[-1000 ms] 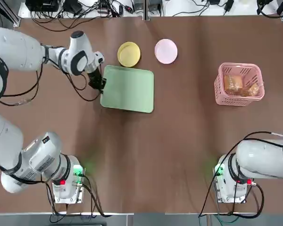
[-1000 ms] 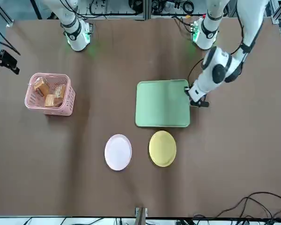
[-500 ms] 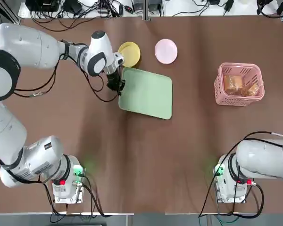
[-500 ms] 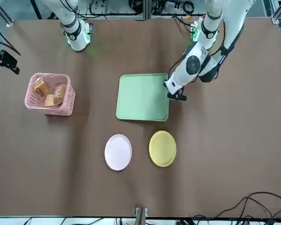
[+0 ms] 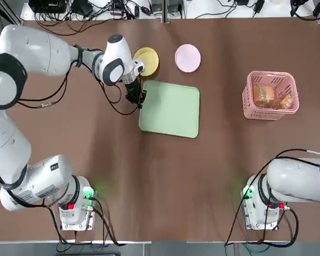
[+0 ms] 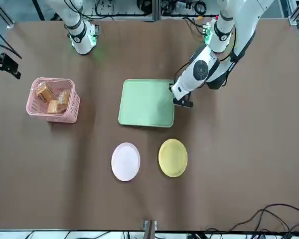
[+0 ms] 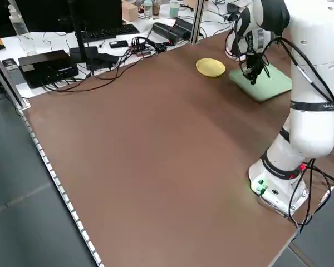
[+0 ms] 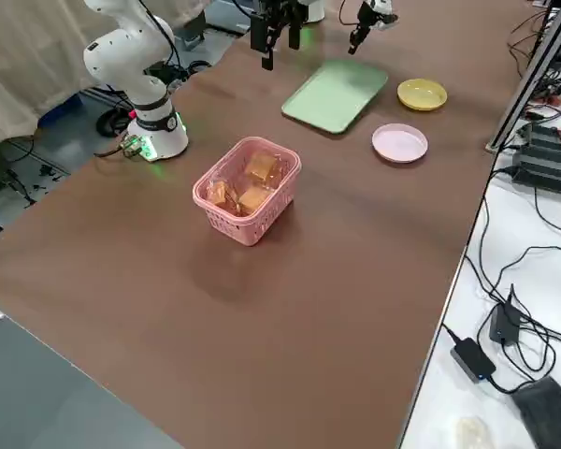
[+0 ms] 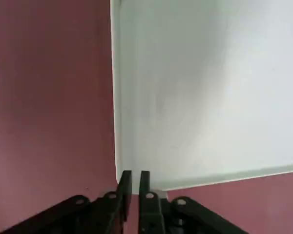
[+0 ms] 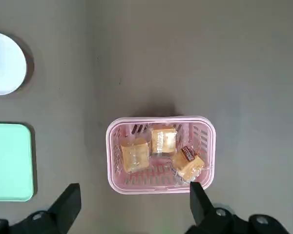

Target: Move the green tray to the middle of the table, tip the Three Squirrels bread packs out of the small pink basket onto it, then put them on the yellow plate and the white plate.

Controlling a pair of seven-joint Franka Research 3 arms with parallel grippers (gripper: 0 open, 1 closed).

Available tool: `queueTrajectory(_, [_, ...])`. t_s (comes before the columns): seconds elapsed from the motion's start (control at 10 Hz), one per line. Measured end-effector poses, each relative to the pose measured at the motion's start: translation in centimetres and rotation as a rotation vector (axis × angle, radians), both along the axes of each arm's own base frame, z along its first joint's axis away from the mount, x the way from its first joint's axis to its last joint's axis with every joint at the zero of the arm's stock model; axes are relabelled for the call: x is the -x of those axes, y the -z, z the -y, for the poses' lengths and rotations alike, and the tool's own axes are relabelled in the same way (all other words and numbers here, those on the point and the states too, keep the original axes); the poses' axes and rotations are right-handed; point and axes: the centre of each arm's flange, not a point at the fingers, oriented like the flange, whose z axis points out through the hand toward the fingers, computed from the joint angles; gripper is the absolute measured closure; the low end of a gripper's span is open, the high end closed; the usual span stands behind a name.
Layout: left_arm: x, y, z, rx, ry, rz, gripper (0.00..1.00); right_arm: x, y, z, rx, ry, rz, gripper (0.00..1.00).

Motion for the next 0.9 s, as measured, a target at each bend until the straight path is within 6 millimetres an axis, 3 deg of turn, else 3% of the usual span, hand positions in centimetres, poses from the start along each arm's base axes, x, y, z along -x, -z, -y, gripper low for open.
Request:
queueTrajectory(0.3, [-2.4, -0.7, -0.8, 0.012, -0.044, 0.022, 0.38, 0.0, 0.0, -0.1, 0.0, -0.002, 0.0, 0.01])
queueTrajectory(0.5, [-6.7, -1.7, -4.0, -0.007, -0.127, 0.039, 0.08, -0.4, 0.4, -0.5, -0.001, -0.012, -0.005, 0.02])
queueTrajectory(0.6, [-10.3, -3.4, -7.2, -0.028, -0.188, 0.044, 0.01, -0.7, 0.8, -1.0, -0.004, -0.022, -0.007, 0.04])
queueTrajectory(0.7, [-14.3, -6.4, -11.6, -0.037, -0.23, 0.059, 0.0, -1.0, 1.3, -1.8, -0.01, -0.035, -0.013, 0.04])
queueTrajectory(0.9, [-19.8, -12.2, -22.1, -0.038, -0.233, 0.096, 0.0, -1.3, 3.9, -3.6, -0.022, -0.068, -0.044, 0.06])
